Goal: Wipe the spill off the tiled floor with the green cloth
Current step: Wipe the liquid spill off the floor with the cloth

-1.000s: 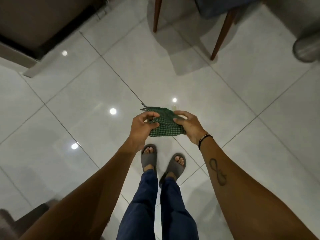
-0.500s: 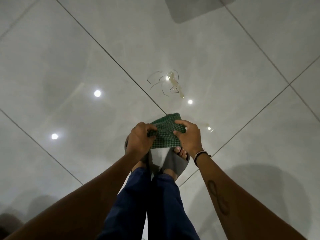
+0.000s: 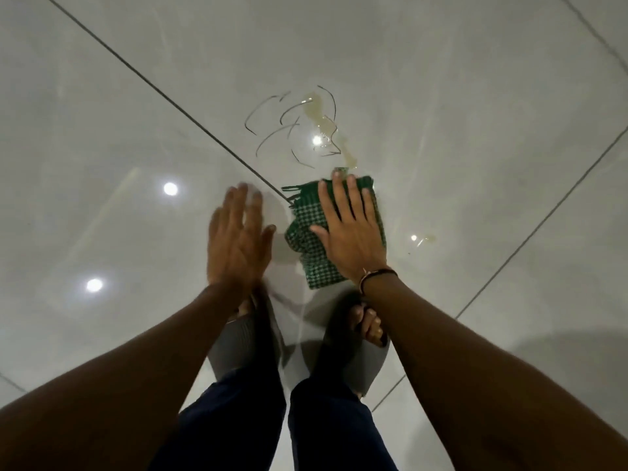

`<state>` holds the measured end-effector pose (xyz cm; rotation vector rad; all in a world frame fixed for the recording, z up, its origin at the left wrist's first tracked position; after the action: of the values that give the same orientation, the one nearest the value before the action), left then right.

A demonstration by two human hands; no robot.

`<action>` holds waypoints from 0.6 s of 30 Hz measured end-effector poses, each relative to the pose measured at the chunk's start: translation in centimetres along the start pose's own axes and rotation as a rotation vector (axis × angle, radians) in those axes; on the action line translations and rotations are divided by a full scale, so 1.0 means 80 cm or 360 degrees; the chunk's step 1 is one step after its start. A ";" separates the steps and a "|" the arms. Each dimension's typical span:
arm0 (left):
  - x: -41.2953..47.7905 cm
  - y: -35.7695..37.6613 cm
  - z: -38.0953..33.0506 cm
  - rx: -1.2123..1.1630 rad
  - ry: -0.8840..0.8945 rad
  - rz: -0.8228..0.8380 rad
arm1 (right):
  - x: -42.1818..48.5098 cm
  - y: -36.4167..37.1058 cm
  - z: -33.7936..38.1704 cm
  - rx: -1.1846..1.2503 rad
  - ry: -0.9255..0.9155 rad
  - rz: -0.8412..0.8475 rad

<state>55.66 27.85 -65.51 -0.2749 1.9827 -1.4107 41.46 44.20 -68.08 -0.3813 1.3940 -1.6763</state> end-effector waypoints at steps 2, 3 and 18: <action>0.020 0.020 0.023 0.0185 0.0109 -0.0029 | 0.005 0.023 -0.018 -0.0056 -0.0064 -0.0085; 0.028 0.025 0.031 0.0263 0.0168 -0.0039 | 0.003 0.028 -0.024 -0.0042 -0.0060 -0.0135; 0.044 0.041 0.028 0.0332 0.0255 -0.0078 | -0.072 0.028 -0.091 -0.0088 0.0330 -0.0203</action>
<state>55.14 25.57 -70.28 -0.1203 1.9448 -1.7024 40.44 53.30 -70.71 -0.3410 1.5989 -1.8254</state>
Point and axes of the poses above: each hand's wrist, its own x-axis towards the middle knuckle, its own y-axis out of the palm, z = x × y, the point moved 3 cm from there along x, towards the middle knuckle, and after that the axes turned 9 degrees about x, right-handed, at the moved point
